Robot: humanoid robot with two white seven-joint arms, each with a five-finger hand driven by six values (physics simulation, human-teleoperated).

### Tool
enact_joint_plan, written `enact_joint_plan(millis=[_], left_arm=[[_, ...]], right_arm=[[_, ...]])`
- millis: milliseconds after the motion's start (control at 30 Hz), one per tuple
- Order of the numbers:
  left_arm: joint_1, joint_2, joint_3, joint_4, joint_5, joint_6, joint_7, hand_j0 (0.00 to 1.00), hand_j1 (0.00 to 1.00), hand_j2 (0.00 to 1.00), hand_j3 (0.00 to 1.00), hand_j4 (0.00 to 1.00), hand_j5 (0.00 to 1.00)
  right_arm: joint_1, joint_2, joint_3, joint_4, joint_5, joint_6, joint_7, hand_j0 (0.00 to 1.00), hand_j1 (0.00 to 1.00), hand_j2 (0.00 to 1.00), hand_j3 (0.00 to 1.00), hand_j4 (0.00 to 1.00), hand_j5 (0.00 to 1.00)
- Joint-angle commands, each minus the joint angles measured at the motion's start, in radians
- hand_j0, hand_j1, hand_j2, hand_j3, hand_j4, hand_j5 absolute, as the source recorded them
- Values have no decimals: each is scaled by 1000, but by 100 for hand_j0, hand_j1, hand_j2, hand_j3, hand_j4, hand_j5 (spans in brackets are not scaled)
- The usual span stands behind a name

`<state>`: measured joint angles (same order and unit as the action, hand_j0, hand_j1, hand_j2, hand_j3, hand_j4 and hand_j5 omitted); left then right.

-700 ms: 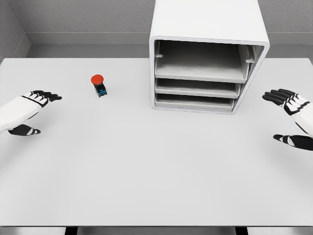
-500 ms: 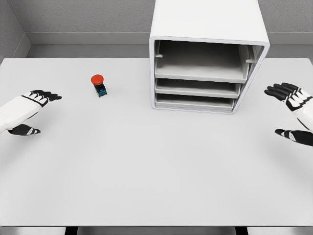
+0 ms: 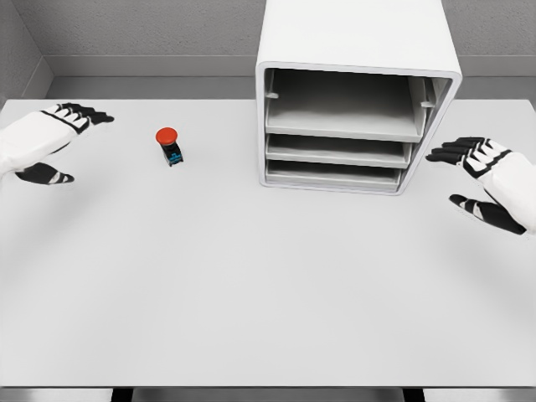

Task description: Slide open multi-storey tabletop storage cabinets and put open load switch and slide close multi-storey tabletop storage cabinets

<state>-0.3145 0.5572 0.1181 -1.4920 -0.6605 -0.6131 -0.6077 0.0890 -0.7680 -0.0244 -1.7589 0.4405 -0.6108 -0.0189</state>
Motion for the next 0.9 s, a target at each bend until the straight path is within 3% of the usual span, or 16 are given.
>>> enact_joint_plan(millis=[0, 200, 300, 367, 533, 667, 867], left_arm=[[-2, -30, -5, 2, 6, 2, -3, 100, 100, 100, 100, 100, 100], [-71, -49, -38, 7, -7, 2, -3, 100, 100, 100, 100, 100, 100], [-121, -53, -83, 62, -8, 2, -3, 100, 100, 100, 100, 100, 100], [-166, -68, -133, 113, -10, 2, -3, 100, 100, 100, 100, 100, 100], [-196, -119, -144, 145, -70, 2, -3, 100, 100, 100, 100, 100, 100], [-259, -134, -213, 237, -80, 2, -3, 100, 100, 100, 100, 100, 100], [-293, -146, -268, 274, -83, 2, -3, 100, 100, 100, 100, 100, 100]], right_arm=[[-5, 59, 57, -1, 10, 0, 56, 76, 76, 76, 76, 76, 76], [-8, 101, 78, -4, -3, 0, 100, 77, 77, 77, 77, 77, 77], [-12, 114, 92, -7, -3, 0, 105, 77, 77, 77, 77, 77, 77], [-40, 127, 115, -7, -3, 0, 105, 77, 77, 77, 77, 77, 77], [-100, 128, 166, -4, 1, 0, 105, 77, 77, 77, 77, 77, 77], [-166, 154, 218, 3, 15, 0, 106, 78, 78, 78, 78, 78, 78], [-187, 156, 225, 15, 21, 0, 106, 78, 78, 78, 78, 78, 78]])
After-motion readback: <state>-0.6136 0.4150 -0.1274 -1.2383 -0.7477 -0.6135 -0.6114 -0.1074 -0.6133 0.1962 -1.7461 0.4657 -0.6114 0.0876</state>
